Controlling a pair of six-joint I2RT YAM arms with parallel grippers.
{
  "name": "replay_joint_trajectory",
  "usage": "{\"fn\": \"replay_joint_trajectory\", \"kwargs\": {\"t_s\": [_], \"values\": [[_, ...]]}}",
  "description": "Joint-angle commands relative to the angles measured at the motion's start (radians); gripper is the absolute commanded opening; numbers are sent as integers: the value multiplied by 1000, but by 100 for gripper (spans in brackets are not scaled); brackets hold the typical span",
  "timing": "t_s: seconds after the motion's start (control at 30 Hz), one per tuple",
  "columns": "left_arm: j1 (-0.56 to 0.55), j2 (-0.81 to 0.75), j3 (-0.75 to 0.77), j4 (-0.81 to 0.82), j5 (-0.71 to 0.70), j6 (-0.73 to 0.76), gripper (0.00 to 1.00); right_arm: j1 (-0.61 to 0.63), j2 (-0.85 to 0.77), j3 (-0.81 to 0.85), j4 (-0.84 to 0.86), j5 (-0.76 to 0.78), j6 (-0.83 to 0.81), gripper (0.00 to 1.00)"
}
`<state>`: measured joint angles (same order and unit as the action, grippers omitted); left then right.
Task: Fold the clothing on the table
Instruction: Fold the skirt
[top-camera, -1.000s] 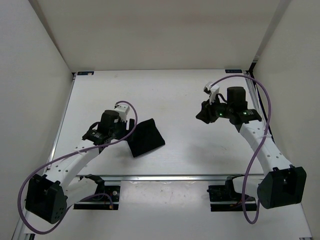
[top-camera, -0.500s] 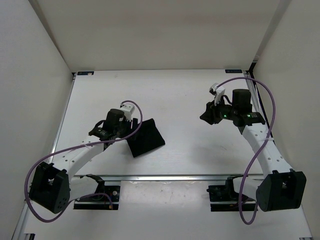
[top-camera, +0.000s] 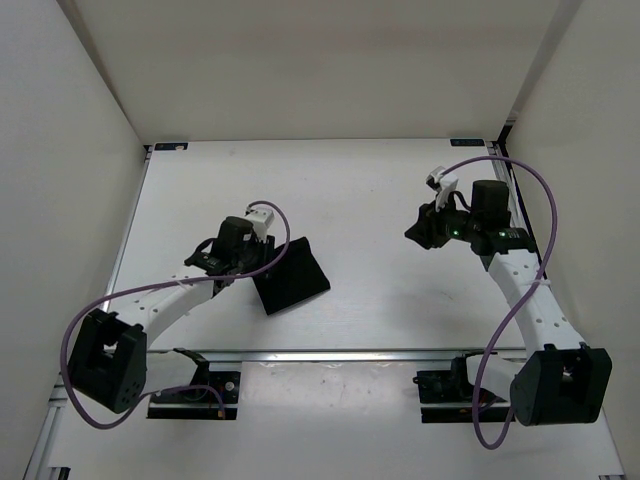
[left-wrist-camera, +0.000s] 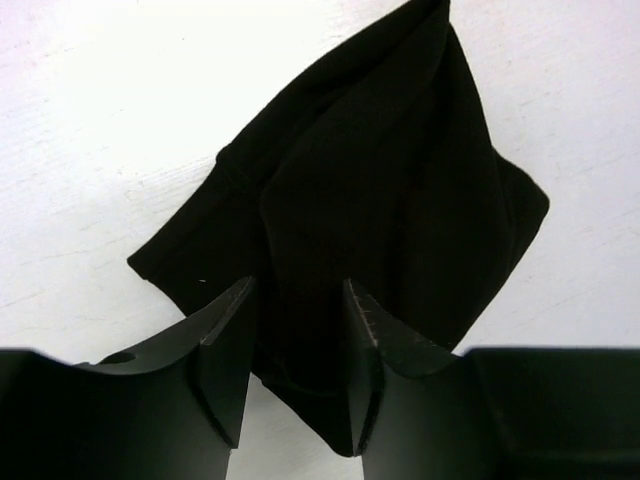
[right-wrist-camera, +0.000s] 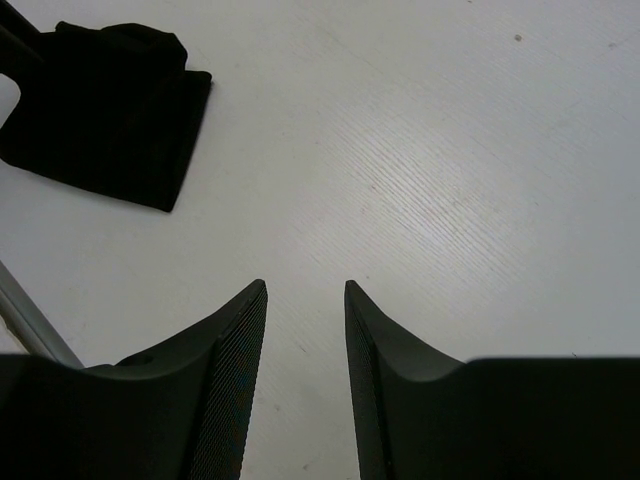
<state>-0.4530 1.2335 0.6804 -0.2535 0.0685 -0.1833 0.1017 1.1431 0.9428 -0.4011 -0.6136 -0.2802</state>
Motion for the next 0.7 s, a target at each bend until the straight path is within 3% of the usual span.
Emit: {"fn": "replay_joint_trajectory", "kwargs": {"t_s": [0.0, 0.07, 0.13, 0.2, 0.43, 0.67], "values": [[-6, 3, 30, 20, 19, 8, 48, -16, -22, 8, 16, -26, 1, 42], [2, 3, 25, 20, 27, 7, 36, -16, -22, 11, 18, -29, 3, 43], [5, 0, 33, 14, 25, 8, 17, -13, -14, 16, 16, -31, 3, 42], [4, -14, 31, 13, 14, 5, 7, -11, -22, 13, 21, -34, 12, 42], [36, -69, 27, 25, -24, -7, 7, 0, -29, -7, 34, -26, 15, 41], [76, -6, 16, 28, -67, -5, 12, 10, -39, -25, 31, -38, 29, 41]]}}
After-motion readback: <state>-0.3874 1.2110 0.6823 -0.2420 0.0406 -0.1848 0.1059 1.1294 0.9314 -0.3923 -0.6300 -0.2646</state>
